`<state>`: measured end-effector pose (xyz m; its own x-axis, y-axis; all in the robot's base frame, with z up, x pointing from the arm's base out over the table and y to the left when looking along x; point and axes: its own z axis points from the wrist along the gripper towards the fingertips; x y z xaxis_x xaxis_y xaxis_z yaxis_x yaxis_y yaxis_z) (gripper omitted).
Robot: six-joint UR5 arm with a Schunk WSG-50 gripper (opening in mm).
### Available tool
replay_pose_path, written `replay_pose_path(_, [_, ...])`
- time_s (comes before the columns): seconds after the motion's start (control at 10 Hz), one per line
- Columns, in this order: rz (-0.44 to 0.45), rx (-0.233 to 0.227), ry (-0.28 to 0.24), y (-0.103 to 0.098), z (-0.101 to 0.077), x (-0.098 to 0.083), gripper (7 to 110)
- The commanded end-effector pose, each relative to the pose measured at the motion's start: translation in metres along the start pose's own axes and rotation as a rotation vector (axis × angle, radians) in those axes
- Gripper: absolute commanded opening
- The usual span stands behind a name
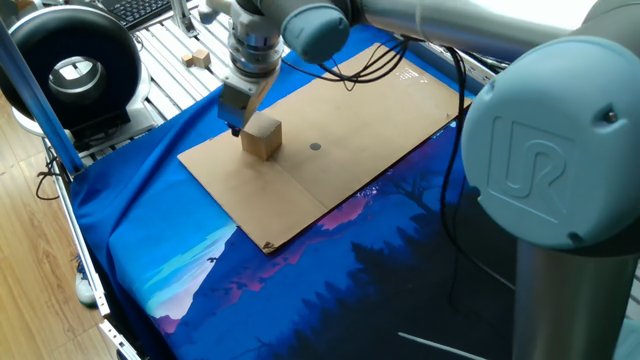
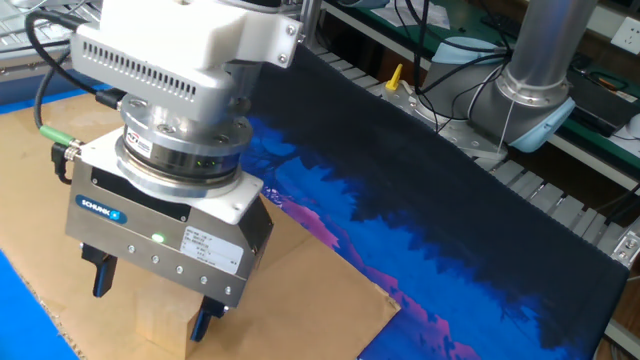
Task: Grab the block and place it at the designated location
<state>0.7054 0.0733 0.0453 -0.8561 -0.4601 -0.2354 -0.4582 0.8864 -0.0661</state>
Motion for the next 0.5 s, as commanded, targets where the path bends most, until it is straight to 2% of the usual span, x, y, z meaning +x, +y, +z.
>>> replay_pose_path(0.0, [-0.004,-0.002,-0.029,-0.0026,-0.0002,0.0064,88])
replay_pose_path(0.4, [-0.007,-0.01,-0.04,-0.0006,0.0004,0.0118,88])
